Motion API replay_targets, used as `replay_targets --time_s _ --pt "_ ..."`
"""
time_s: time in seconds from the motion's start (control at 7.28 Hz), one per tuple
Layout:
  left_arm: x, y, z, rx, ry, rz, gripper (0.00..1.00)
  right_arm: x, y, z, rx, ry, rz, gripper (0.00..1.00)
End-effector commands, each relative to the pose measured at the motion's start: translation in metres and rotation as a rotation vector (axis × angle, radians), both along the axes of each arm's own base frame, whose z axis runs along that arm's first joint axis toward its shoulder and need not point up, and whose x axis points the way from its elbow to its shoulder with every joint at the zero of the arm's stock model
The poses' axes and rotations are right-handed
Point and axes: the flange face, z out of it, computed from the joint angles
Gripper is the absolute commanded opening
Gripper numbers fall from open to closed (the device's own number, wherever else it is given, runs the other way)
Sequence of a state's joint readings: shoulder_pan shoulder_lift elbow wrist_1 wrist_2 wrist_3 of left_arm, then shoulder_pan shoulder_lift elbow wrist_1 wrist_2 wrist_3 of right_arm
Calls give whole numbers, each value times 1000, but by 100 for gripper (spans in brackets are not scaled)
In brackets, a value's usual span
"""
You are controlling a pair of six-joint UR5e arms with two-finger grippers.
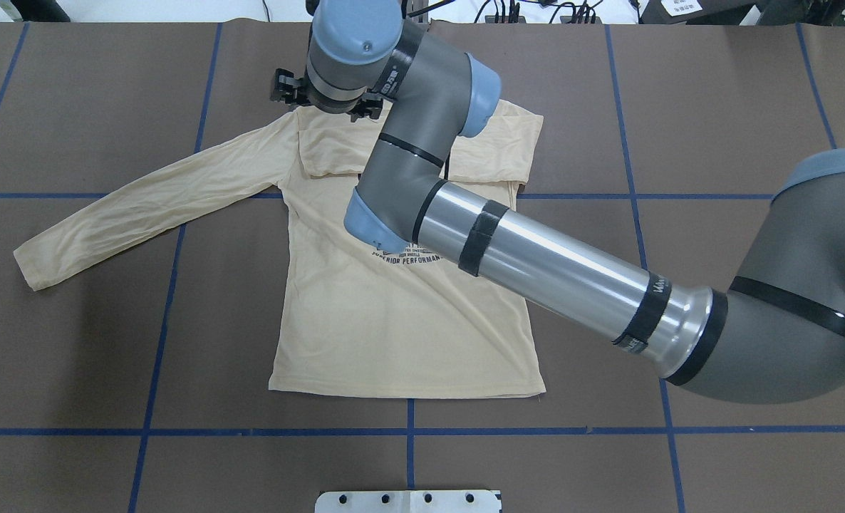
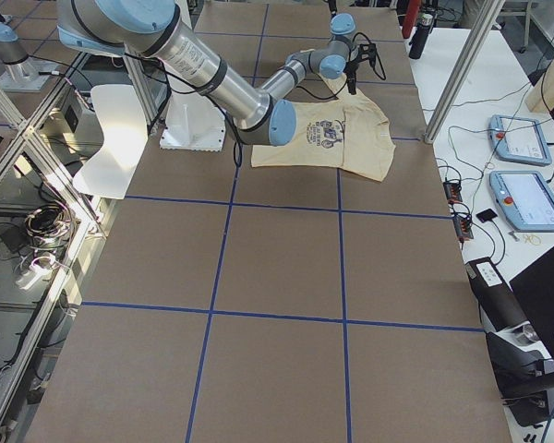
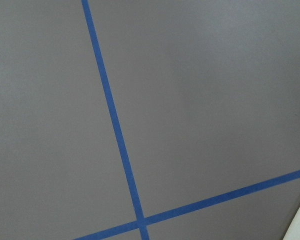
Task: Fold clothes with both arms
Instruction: 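Sweep the right gripper across the shirt, laying the sleeve over the chest, then release the sleeve with the right gripper while the left gripper grasps the other cuff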
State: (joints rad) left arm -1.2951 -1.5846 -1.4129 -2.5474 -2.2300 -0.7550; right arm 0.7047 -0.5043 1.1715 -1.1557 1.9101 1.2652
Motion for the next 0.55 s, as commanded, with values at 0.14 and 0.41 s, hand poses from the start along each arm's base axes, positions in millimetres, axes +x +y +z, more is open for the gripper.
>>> replay_targets --time_s 0.14,0.41 --pt "101 76 -34 -128 48 -97 99 90 28 72 -56 3 -39 99" --pt "159 105 -20 -193 16 -137 98 131 46 105 -39 29 -66 99"
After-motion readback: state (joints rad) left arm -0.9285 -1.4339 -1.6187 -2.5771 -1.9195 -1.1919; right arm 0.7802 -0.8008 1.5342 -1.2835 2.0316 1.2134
